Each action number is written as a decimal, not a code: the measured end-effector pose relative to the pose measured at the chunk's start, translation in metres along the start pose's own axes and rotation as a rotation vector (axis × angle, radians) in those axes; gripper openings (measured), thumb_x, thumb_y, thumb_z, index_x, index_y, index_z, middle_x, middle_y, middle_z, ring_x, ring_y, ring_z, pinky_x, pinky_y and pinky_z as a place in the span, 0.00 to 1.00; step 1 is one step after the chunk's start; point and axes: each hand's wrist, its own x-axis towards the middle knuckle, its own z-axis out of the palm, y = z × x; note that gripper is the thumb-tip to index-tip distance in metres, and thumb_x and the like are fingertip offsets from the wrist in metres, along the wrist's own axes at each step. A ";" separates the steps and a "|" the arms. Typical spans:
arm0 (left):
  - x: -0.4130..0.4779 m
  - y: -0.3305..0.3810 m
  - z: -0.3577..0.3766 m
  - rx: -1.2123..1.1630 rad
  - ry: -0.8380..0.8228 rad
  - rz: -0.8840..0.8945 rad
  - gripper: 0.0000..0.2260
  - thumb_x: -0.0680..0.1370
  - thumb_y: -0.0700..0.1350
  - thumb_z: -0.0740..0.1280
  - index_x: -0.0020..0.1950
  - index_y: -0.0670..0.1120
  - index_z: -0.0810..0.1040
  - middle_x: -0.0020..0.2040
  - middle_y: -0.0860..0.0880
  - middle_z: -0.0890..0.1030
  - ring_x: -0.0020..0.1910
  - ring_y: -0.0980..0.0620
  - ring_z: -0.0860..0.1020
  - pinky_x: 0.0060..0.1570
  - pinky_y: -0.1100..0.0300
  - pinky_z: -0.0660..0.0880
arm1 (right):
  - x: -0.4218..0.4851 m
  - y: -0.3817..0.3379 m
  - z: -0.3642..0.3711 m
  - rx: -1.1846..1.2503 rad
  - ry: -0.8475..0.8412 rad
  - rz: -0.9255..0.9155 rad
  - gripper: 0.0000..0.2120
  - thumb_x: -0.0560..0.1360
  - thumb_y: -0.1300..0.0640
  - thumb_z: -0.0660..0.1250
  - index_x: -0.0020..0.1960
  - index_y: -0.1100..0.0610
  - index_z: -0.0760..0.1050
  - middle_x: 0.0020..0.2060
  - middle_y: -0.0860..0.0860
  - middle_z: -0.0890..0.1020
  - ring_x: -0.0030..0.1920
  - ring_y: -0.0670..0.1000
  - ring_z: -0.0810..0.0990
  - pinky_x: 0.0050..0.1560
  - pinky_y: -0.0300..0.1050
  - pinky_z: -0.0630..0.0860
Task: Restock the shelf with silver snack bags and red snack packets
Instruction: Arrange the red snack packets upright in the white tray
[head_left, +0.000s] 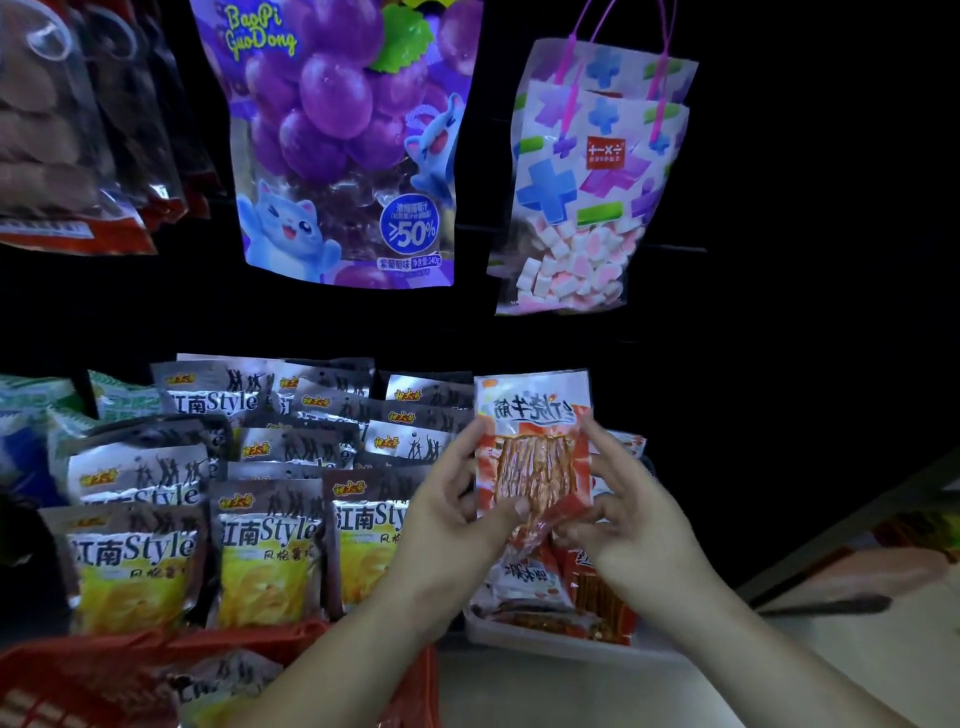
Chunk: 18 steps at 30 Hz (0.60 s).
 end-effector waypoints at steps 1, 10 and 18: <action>0.000 0.001 -0.001 -0.005 -0.010 0.001 0.35 0.77 0.39 0.74 0.74 0.69 0.67 0.76 0.55 0.71 0.70 0.54 0.75 0.65 0.49 0.78 | 0.001 0.001 -0.002 0.071 0.011 -0.001 0.45 0.76 0.73 0.70 0.76 0.33 0.62 0.66 0.49 0.77 0.49 0.49 0.85 0.46 0.45 0.84; -0.003 -0.002 0.004 0.058 -0.047 0.044 0.38 0.78 0.35 0.72 0.78 0.65 0.62 0.61 0.50 0.83 0.60 0.51 0.83 0.54 0.53 0.83 | 0.000 0.007 0.000 0.128 0.104 0.007 0.36 0.77 0.74 0.67 0.73 0.40 0.71 0.63 0.45 0.76 0.41 0.37 0.83 0.38 0.31 0.78; -0.002 -0.003 0.004 -0.039 -0.076 -0.020 0.43 0.74 0.30 0.75 0.78 0.64 0.63 0.72 0.53 0.75 0.66 0.52 0.80 0.57 0.52 0.82 | -0.001 0.013 0.001 -0.089 0.004 -0.086 0.41 0.79 0.75 0.62 0.73 0.32 0.62 0.57 0.39 0.74 0.48 0.37 0.79 0.45 0.28 0.74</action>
